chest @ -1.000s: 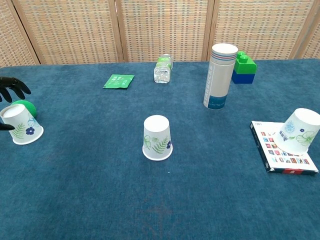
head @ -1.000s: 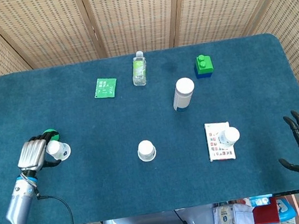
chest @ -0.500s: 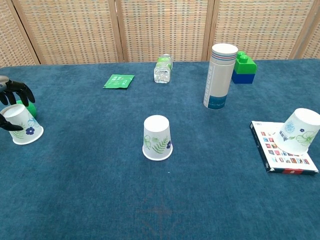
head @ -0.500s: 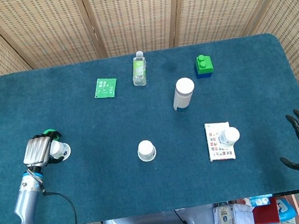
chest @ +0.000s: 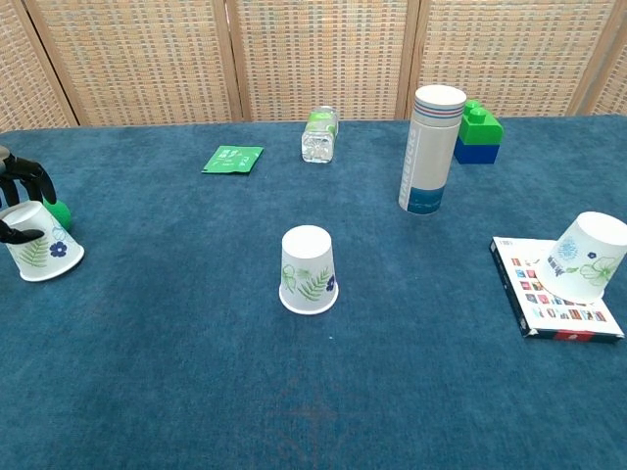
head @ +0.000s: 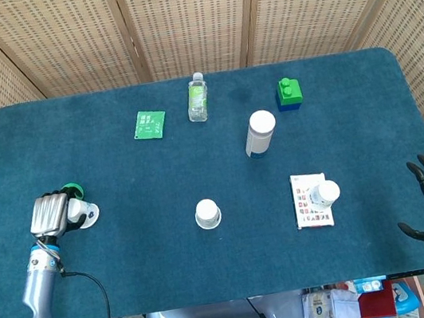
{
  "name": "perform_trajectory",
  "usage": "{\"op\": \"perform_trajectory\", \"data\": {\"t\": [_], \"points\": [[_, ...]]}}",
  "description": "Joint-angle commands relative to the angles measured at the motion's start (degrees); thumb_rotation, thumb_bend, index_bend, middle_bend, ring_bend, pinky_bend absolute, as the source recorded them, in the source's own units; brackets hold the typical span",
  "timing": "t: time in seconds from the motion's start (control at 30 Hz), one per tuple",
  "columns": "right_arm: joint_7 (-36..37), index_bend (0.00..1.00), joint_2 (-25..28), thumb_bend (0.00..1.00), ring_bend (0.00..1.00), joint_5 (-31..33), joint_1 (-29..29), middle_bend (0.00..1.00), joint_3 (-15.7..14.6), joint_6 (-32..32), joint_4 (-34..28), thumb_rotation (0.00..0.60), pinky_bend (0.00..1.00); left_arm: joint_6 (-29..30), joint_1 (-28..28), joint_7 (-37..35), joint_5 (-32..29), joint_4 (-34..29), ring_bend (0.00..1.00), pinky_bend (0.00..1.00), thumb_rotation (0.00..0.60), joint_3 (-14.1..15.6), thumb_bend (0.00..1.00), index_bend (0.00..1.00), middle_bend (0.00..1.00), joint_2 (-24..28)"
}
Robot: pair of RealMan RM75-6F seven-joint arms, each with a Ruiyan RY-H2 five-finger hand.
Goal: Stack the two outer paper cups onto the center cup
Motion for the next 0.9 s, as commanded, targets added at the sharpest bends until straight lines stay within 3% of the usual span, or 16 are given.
{"op": "perform_trajectory", "data": {"t": [0.03, 0.27, 0.53, 0.73, 0.9], "points": [[0.0, 0.0, 0.0, 0.0, 0.0, 0.0, 0.0, 0.0, 0.0, 0.0, -0.1, 0.6, 0.0, 0.3, 0.1, -0.4, 0.1, -0.4, 0.43, 0.38, 0.6, -0.1, 0.33, 0.4, 0.43, 0.4], [0.2, 0.0, 0.0, 0.0, 0.0, 0.1, 0.1, 0.0, 0.0, -0.2, -0.1, 0.6, 0.0, 4.2, 0.9, -2.9, 3.4, -6.7, 0.43, 0.38, 0.6, -0.9, 0.33, 0.4, 0.43, 4.4], [0.7, 0.0, 0.2, 0.0, 0.0, 0.3, 0.1, 0.0, -0.1, -0.4, -0.2, 0.6, 0.0, 9.0, 0.8, -2.2, 13.4, -21.8, 0.43, 0.38, 0.6, 0.1, 0.33, 0.4, 0.43, 10.8], [0.8, 0.0, 0.3, 0.0, 0.0, 0.4, 0.2, 0.0, -0.1, -0.7, -0.1, 0.6, 0.0, 10.6, -1.2, -0.8, 21.5, -29.4, 0.43, 0.38, 0.6, 0.8, 0.33, 0.4, 0.43, 10.5], [0.9, 0.0, 0.2, 0.0, 0.0, 0.4, 0.3, 0.0, -0.2, -0.9, -0.1, 0.6, 0.0, 8.0, -4.8, 3.5, 22.7, -32.4, 0.43, 0.38, 0.6, -0.1, 0.33, 0.4, 0.43, 8.0]]}}
